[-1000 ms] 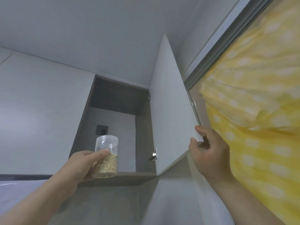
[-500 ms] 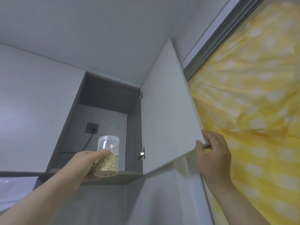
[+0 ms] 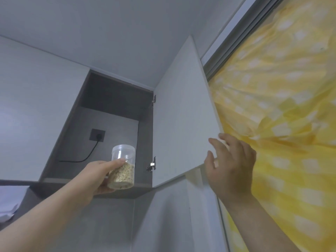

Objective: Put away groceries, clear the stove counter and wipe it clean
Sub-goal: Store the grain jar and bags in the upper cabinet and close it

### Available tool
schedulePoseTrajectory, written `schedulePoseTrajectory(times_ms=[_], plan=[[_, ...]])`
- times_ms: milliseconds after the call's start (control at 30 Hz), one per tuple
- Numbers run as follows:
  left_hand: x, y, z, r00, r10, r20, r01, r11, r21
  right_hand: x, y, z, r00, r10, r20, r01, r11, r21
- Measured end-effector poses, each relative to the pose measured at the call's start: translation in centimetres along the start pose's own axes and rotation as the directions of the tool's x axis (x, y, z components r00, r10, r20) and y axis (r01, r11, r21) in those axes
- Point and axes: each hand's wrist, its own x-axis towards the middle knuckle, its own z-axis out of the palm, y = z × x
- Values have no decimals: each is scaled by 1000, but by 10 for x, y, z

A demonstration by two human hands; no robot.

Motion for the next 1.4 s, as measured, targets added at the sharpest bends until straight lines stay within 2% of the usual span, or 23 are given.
schedulePoseTrajectory(times_ms=[67, 133, 200, 233, 300, 333, 400, 567, 700, 867, 1133, 1233, 1400], plan=[[2, -2, 1, 1000, -8, -10, 8, 1000, -10, 4, -16, 0, 989, -141, 31, 135, 978, 162], [3, -3, 1, 1000, -14, -10, 14, 1000, -11, 4, -31, 9, 977, -165, 138, 107, 929, 353], [4, -4, 0, 1000, -14, -12, 13, 1000, -4, 1, -45, 19, 947, -56, 317, -100, 886, 453], [4, -4, -2, 1000, -13, -16, 13, 1000, -1, -1, -51, 24, 898, 10, 441, -241, 848, 472], [6, -6, -6, 1000, -15, -21, 16, 1000, 12, -6, -61, 36, 744, 85, 663, -502, 726, 470], [8, -7, -10, 1000, -19, -23, 20, 1000, 21, -10, -65, 43, 680, 100, 727, -590, 664, 460], [11, -10, -17, 999, -27, -28, 28, 999, 39, -19, -71, 58, 610, 96, 787, -662, 607, 439], [24, -20, -41, 998, -19, -63, 25, 996, 87, -51, -93, 94, 558, 15, 829, -653, 624, 429], [38, -29, -59, 997, -11, -74, 20, 991, 129, -77, -110, 127, 524, 7, 852, -666, 627, 405], [70, -39, -85, 997, 0, -78, 13, 985, 170, -107, -137, 173, 483, -16, 876, -635, 683, 362], [123, -55, -100, 997, -23, -68, 37, 976, 215, -130, -160, 240, 373, -49, 927, -621, 729, 288], [139, -62, -100, 995, -27, -92, 46, 979, 201, -140, -161, 255, 394, -36, 919, -600, 747, 286], [163, -67, -95, 993, -20, -115, 45, 974, 220, -151, -158, 270, 435, 35, 900, -682, 666, 304]])
